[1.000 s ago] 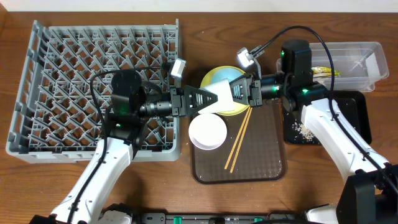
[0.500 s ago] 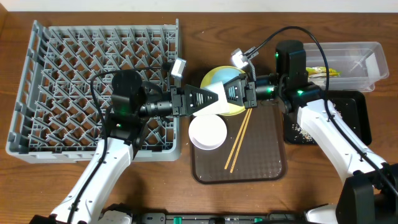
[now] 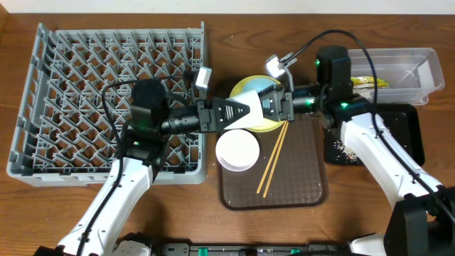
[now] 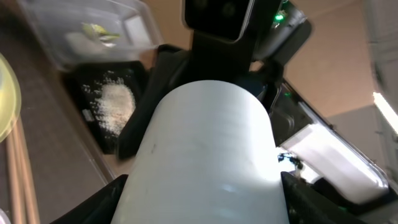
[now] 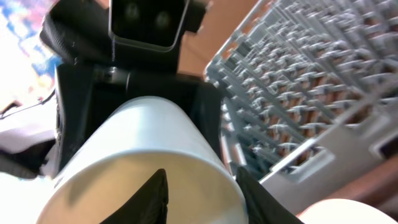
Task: Sort waste into correct bins and load items into the dishwasher rack
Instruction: 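Hand the pink bowl from the right gripper to the left gripper, then place the pink bowl into the dish rack with the left gripper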
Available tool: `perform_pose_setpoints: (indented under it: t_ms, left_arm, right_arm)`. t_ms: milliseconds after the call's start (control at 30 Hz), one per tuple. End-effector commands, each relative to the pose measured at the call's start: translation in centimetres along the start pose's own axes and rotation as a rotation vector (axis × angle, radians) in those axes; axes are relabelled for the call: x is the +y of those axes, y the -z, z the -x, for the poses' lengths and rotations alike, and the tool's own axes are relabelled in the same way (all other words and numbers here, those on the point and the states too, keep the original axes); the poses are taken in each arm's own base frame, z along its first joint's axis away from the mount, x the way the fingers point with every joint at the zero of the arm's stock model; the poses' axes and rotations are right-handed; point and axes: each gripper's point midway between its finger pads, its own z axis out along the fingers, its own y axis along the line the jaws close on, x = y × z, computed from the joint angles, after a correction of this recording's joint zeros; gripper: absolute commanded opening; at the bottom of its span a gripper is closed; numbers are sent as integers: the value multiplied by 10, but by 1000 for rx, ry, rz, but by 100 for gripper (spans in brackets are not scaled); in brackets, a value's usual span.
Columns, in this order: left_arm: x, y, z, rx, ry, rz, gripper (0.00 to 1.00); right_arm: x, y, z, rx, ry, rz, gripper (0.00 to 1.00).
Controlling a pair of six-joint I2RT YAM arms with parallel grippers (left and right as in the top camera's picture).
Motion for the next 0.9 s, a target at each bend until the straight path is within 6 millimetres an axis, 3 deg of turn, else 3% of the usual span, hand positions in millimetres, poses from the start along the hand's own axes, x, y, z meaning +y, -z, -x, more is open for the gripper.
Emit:
perform_pose_setpoints:
  t_ms: [0,167,300,467,600,733,867]
  left_arm:
    - [24,7,22,-119,-138,137,38]
    - [43,33,48,-234,-206,243,31]
    - [64,65,62,-311,-213,366,29]
    - [89,126,69,-412,-203,610,27]
    - [107,182,59,-463,-151,873,23]
    - [121,235,39,-482,-58,1142,20]
    - [135,260,22,-471,22,1301,20]
  right_arm:
    - [-11,20,13,-55,2,-50,34]
    - [-53,52,21,-147,-63,-251,35]
    - [-82,69,10,-151,-97,-413,31]
    - [-101,81,-13,-95,-127,-570,30]
    - [-103,99,-29,-45,-131,-725,26]
    - [-95,133,-37,-2,-138,-957,20]
    - [-80,161,-42,12,-144,-1124,15]
